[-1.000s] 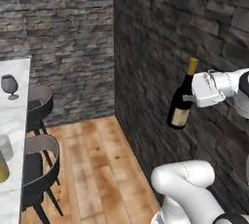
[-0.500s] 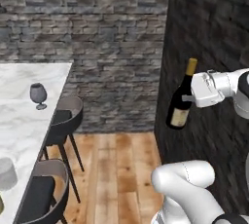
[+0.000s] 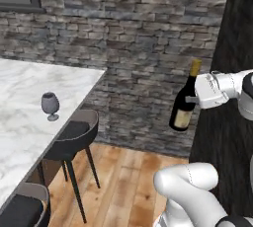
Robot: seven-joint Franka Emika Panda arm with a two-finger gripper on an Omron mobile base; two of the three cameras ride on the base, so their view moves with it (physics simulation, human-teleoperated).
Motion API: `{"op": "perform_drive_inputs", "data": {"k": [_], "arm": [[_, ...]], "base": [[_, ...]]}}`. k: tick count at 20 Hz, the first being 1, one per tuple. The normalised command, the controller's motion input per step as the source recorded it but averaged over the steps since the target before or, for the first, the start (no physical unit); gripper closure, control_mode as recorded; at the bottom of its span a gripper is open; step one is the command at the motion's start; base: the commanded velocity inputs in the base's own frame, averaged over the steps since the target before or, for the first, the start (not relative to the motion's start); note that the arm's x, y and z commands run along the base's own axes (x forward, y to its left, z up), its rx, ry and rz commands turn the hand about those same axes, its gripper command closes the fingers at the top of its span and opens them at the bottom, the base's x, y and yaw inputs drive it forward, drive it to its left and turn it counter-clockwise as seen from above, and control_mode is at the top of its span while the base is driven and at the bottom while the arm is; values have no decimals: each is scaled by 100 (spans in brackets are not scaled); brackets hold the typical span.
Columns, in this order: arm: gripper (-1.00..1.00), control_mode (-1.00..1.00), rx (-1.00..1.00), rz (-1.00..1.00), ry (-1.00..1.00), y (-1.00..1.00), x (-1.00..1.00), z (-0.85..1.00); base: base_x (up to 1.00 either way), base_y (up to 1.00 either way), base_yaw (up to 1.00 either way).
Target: There is a wine glass and glass cup on the dining counter. Place the wine bottle next to the wine glass and the juice bottle next to the glass cup.
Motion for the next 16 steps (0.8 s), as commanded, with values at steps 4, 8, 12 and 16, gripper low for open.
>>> {"op": "perform_drive_inputs", "data": {"k": [4,8,12,16], "arm": [[100,100,0,0,0,0,0,0],[100,100,0,0,0,0,0,0],[100,100,0,0,0,0,0,0],[100,100,0,0,0,0,0,0]], "base": [[37,-62,62],[36,-64,61],[32,-66,61],[29,-69,60]]}}
